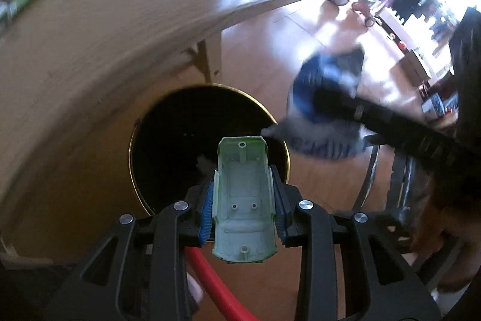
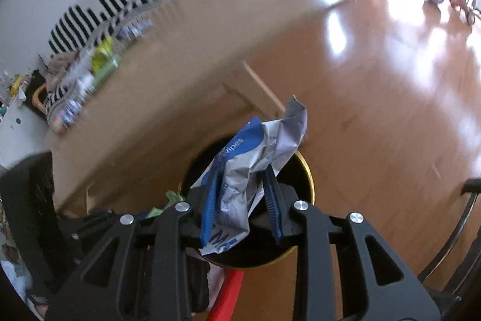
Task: Collect trash
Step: 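Open both grippers to drop the tray and packet into the bin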
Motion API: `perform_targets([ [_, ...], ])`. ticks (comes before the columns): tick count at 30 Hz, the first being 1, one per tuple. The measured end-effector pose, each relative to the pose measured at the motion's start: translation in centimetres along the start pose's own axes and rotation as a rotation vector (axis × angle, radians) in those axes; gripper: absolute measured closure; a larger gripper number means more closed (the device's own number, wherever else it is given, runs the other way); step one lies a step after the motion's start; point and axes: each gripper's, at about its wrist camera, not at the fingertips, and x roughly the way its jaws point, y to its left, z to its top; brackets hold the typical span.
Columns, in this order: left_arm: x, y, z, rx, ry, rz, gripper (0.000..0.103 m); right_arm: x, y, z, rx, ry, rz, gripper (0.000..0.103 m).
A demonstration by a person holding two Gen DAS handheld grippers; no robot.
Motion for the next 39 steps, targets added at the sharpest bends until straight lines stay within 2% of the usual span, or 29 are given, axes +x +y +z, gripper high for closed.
perform_targets([
  [4, 1.6, -0.4, -0.4, 0.054, 0.007, 0.011, 0.071, 1.1, -0.7, -0.6, 0.014, 0.020, -0.004, 0.073],
  [6, 2.5, 0.2, -0.3, 0.048, 0.032, 0.011, 0.071, 1.0, -0.6, -0.4, 0.008, 0.022, -0.012, 0.073],
  [9, 2.7, 0.9, -0.2, 0.016, 0.024, -0.001, 0.071, 1.1, -0.9, -0.1, 0.009, 0.027, -0.019, 0.073],
  [18, 2.4, 0.5, -0.3, 0.041, 0.027, -0.012, 0.071, 3.0, 0.0, 0.2, -0.003, 0.056, -0.021, 0.073],
  [19, 2.2, 0.4, -0.3, 0.045, 0.026, -0.009, 0.070, 3.2, 0.1, 0.3, -0.006, 0.060, -0.031, 0.072],
  [20, 2.2, 0.2, -0.3, 0.051, 0.027, 0.007, 0.069, 3.4, 0.1, 0.4, -0.006, 0.066, -0.034, 0.065],
  [21, 2.4, 0.1, -0.3, 0.052, 0.036, 0.015, 0.052, 3.6, 0.0, 0.5, 0.000, 0.071, -0.025, 0.050],
  [22, 2.4, 0.1, -0.3, 0.047, 0.040, 0.007, 0.035, 3.8, -0.1, 0.6, 0.016, 0.081, -0.023, 0.011],
  [23, 2.3, 0.1, -0.4, 0.031, 0.026, -0.024, 0.006, 3.8, -0.3, 0.8, 0.029, 0.071, -0.026, 0.007],
  [26, 1.7, -0.3, -0.6, 0.027, 0.003, -0.102, 0.006, 2.9, -0.6, 1.1, 0.034, 0.034, -0.060, 0.007],
  [28, 1.2, -1.0, -0.7, 0.058, -0.016, -0.082, 0.006, 2.2, -0.9, 1.3, 0.035, 0.007, -0.097, 0.007],
  [31, -2.1, -2.2, -0.4, 0.099, -0.148, -0.058, 0.006, 0.1, -1.1, 1.4, 0.014, -0.074, -0.145, 0.007],
  [32, -4.5, -2.6, -0.1, 0.126, -0.233, -0.049, 0.006, -0.8, -1.1, 1.5, 0.000, -0.113, -0.162, 0.007],
  [33, -5.9, -2.7, -0.1, 0.140, -0.278, -0.027, 0.006, -1.4, -0.9, 1.5, -0.010, -0.141, -0.175, 0.007],
  [34, -7.4, -2.7, 0.1, 0.165, -0.317, 0.022, 0.006, -2.5, -0.8, 1.7, -0.008, -0.186, -0.178, 0.007],
  [35, -9.2, -2.4, 0.2, 0.186, -0.370, 0.120, 0.006, -3.1, -0.7, 2.0, 0.007, -0.210, -0.165, 0.007],
  [37, -11.5, -0.8, 0.4, 0.155, -0.424, 0.216, 0.006, -4.4, 0.1, 2.7, 0.003, -0.258, -0.166, 0.007],
  [39, -14.2, 3.3, 0.9, 0.033, -0.440, 0.246, 0.006, -5.5, 1.4, 3.6, -0.006, -0.315, -0.130, 0.007],
])
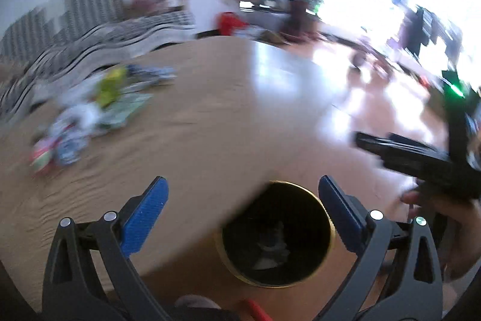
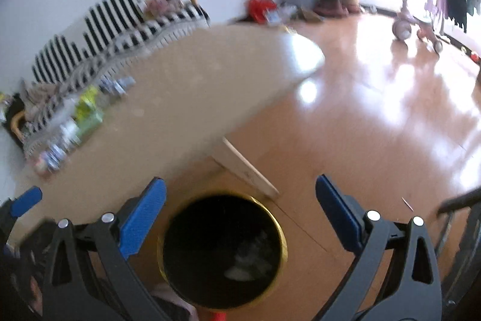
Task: Collect trash
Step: 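Open both grippers to drop the tray and packet into the bin, then move both grippers back over the table toward the doll toy and cigarette box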
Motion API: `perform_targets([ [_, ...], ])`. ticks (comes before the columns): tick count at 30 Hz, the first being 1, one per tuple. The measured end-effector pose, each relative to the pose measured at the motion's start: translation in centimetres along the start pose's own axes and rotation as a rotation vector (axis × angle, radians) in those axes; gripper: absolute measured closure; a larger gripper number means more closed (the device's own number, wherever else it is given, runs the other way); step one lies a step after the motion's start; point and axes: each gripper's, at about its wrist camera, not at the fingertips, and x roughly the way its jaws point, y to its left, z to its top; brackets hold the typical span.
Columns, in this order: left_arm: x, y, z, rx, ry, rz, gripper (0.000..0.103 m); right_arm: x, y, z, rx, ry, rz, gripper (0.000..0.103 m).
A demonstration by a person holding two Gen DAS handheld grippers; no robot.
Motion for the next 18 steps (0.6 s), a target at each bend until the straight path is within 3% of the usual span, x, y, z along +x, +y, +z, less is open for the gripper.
perform_targets([
  [1, -0.3, 1.8, 0.3, -0.050, 0.008, 0.019, 0.006, -0.3, 0.6, 0.6, 0.004, -0.020, 0.017, 0.007],
  [4, -1.6, 11.2, 0.9, -0.380, 0.036, 0.058, 0.006, -0.3, 3.6, 2.7, -0.008, -0.060, 0.073, 0.007],
  [6, -2.6, 16.2, 0.8, -0.509, 0.023, 0.123, 0.006, 0.7, 5.9, 3.6, -0.033, -0.054, 0.099, 0.007],
  [9, -3.1, 21.1, 1.1, -0.494, 0.032, 0.279, 0.006, 3.0, 10.6, 4.9, -0.075, -0.017, 0.165, 0.007],
  [11, -2.5, 23.1, 1.4, -0.451, 0.065, 0.334, 0.006, 4.7, 13.9, 5.4, -0.094, 0.010, 0.210, 0.007],
  [16, 0.8, 26.2, 2.4, -0.379, 0.133, 0.371, 0.006, 9.4, 22.6, 6.7, -0.161, 0.109, 0.298, 0.007],
  [18, 2.4, 27.2, 2.9, -0.377, 0.149, 0.358, 0.006, 11.1, 25.5, 7.2, -0.142, 0.121, 0.285, 0.007],
])
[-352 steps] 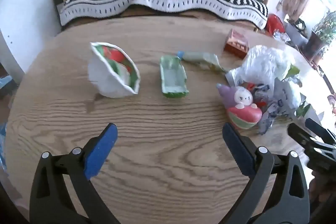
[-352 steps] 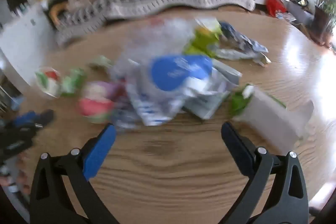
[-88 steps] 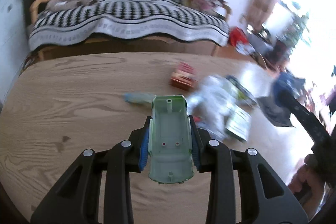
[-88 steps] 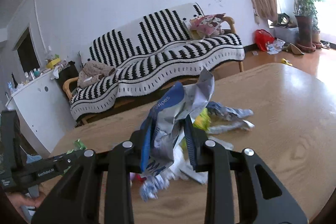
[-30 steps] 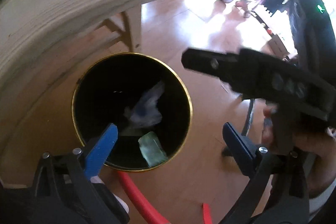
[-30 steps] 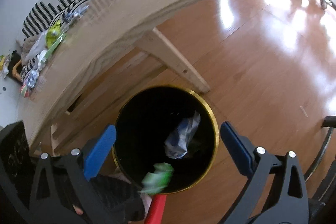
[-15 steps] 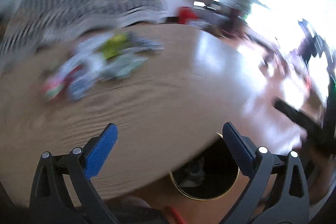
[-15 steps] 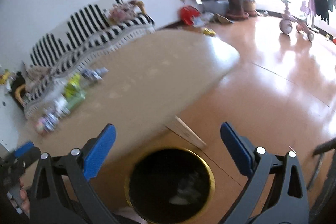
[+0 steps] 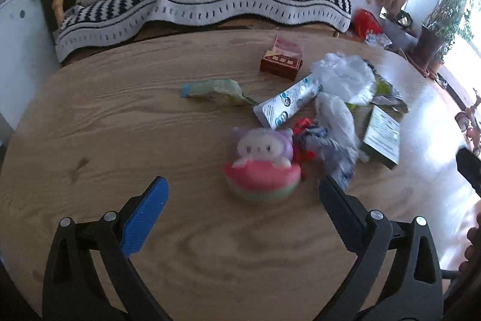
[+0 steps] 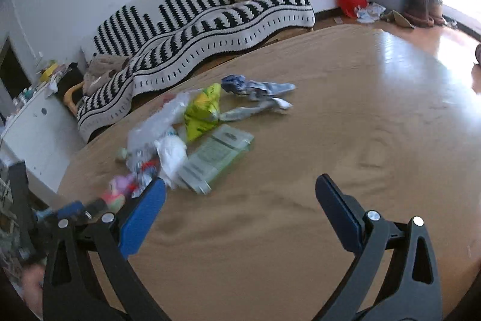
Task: Collect trash
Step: 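Move both grippers back over the table toward the doll toy and cigarette box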
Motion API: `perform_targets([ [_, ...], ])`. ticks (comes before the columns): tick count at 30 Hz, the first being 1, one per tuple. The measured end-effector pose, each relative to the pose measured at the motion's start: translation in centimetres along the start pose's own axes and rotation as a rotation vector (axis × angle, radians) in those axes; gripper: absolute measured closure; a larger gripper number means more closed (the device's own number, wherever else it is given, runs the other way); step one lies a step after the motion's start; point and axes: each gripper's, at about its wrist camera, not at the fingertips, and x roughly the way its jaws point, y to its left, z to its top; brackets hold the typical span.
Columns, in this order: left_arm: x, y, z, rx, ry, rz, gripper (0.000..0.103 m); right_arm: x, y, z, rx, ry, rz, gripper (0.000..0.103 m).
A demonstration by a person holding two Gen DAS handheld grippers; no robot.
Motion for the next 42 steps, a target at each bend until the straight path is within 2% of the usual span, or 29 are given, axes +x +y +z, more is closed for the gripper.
perform_targets([
  [5, 4.1, 0.2, 1.4, 0.022, 0.026, 0.013, 0.006, 5.3, 2.3, 2.1, 0.047, 0.002, -0.166, 0.007],
  [6, 4.4, 0.4, 1.6, 0.016, 0.035, 0.008, 0.006, 6.7, 3.1, 2.5, 0.030, 0.017, -0.205, 0.007],
  [10, 4.9, 1.0, 2.2, -0.005, 0.040, -0.004, 0.006, 10.4, 5.0, 2.9, -0.038, 0.052, -0.271, 0.007],
  [15, 5.8, 1.0, 2.4, 0.020, 0.077, -0.039, 0.006, 13.2, 6.5, 2.6, -0.170, 0.078, -0.372, 0.007],
  [18, 5.8, 1.2, 2.3, 0.019, 0.088, -0.048, 0.006, 12.9, 5.1, 2.4, -0.168, 0.093, -0.380, 0.007],
  [24, 5.4, 1.1, 2.1, 0.013, 0.103, -0.067, 0.006, 10.9, 0.9, 2.0, -0.196, 0.074, -0.463, 0.007],
  [29, 5.3, 0.4, 1.9, 0.066, 0.102, -0.051, 0.006, 9.4, -2.0, 1.8, -0.052, 0.060, -0.367, 0.007],
  [32, 5.4, 0.4, 2.0, 0.080, 0.102, -0.041, 0.006, 9.5, -0.3, 1.7, -0.076, 0.059, -0.347, 0.007],
  [35, 5.6, 0.4, 2.0, 0.077, 0.108, -0.047, 0.006, 10.3, 2.7, 1.7, -0.154, 0.016, -0.412, 0.007],
  [38, 5.8, 0.4, 2.0, 0.075, 0.117, -0.055, 0.006, 12.6, 4.9, 2.0, -0.210, 0.063, -0.466, 0.007],
  [42, 5.7, 0.6, 2.0, 0.070, 0.116, -0.068, 0.006, 13.2, 6.5, 1.3, -0.331, 0.075, -0.508, 0.007],
])
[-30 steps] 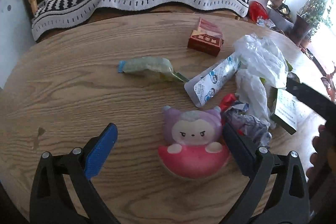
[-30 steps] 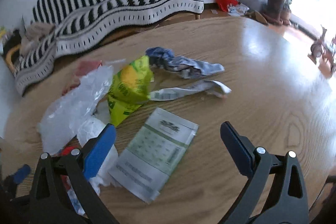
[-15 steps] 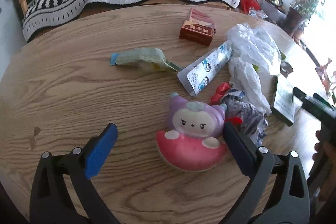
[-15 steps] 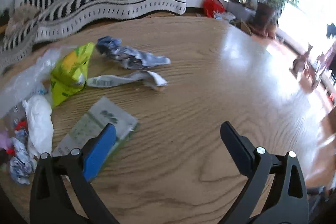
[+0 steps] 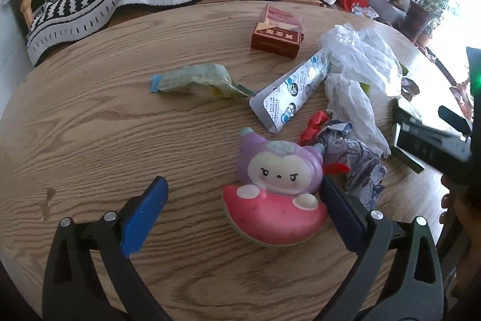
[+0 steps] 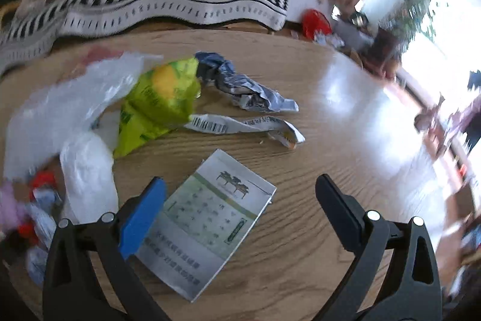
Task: Collect trash
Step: 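Move both grippers back over the table toward the doll toy and cigarette box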
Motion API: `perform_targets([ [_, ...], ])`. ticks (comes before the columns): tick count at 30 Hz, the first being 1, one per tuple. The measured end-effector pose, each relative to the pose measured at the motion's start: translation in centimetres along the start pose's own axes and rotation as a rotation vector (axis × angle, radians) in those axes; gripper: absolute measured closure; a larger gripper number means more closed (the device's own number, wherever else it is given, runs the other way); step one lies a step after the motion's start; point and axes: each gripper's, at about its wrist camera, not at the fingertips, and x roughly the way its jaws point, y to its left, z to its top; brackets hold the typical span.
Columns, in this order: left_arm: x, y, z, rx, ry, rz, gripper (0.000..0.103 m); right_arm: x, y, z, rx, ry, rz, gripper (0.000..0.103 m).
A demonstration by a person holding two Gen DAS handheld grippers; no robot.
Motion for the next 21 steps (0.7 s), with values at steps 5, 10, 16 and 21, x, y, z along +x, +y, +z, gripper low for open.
perform_targets([
  [5, -0.2, 0.0, 0.1, -0.002, -0.004, 0.001, 0.006, 0.4, -2.3, -1.4, -0.037, 0.030, -0.004, 0.007],
  [10, 0.0, 0.0, -0.1, 0.005, 0.010, -0.010, 0.006, 0.7, -5.5, -2.3, 0.030, 0.071, 0.043, 0.007],
  [16, 0.2, -0.7, -0.2, 0.050, 0.018, 0.000, 0.006, 0.4, -5.4, -2.9, 0.024, 0.064, 0.047, 0.007],
  [21, 0.7, -0.6, -0.4, 0.091, 0.023, -0.006, 0.005, 1.3, -6.8, -3.0, 0.122, 0.112, 0.185, 0.005],
])
